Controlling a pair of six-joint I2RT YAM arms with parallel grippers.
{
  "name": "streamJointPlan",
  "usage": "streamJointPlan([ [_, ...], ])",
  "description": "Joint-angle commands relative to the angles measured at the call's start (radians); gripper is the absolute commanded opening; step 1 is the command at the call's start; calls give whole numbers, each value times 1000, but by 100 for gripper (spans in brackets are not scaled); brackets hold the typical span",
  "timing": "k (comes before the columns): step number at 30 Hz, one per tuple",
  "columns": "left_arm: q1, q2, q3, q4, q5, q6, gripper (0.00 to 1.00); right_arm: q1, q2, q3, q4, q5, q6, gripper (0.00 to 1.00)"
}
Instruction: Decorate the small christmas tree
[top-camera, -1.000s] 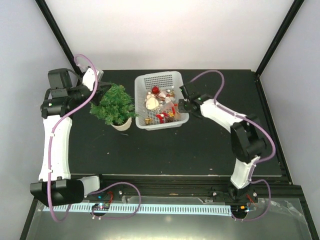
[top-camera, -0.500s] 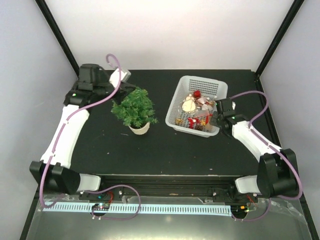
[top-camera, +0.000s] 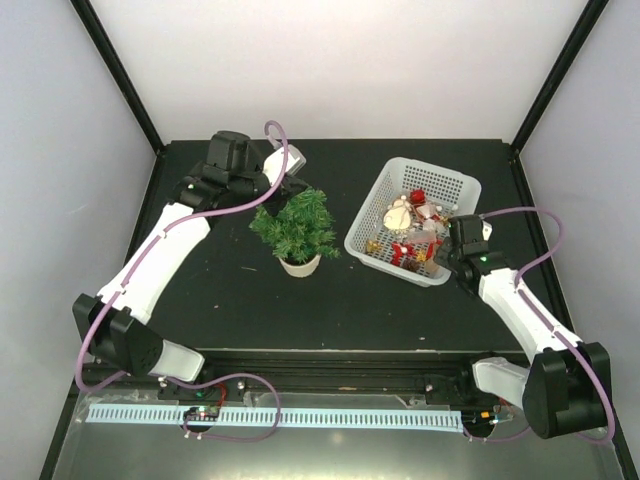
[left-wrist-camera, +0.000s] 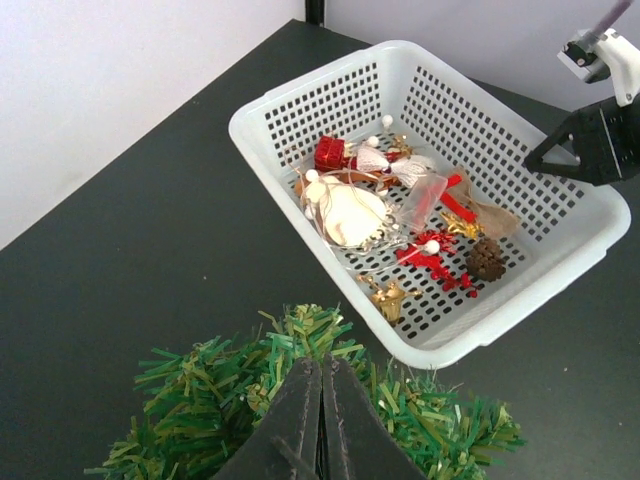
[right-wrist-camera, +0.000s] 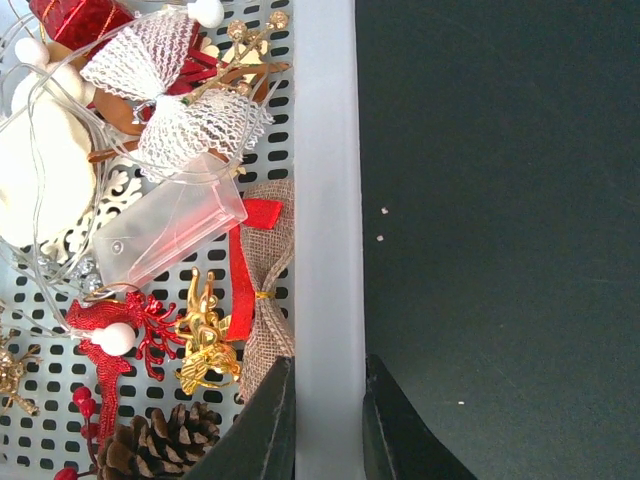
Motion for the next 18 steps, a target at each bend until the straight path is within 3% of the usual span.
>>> streamJointPlan([
  [1, -32, 5, 33, 51, -48, 4, 3, -8, -10, -13, 5, 49, 5, 1],
  [9, -57, -10, 6, 46, -62, 19, 16, -21, -3, -48, 29, 45, 4, 1],
  [14, -61, -56, -20, 46, -72, 32, 46, -24, -14, -40, 17, 55, 2, 2],
  [18, -62, -102, -32, 35, -107, 48, 62, -32, -32, -33, -1, 81, 5, 4],
])
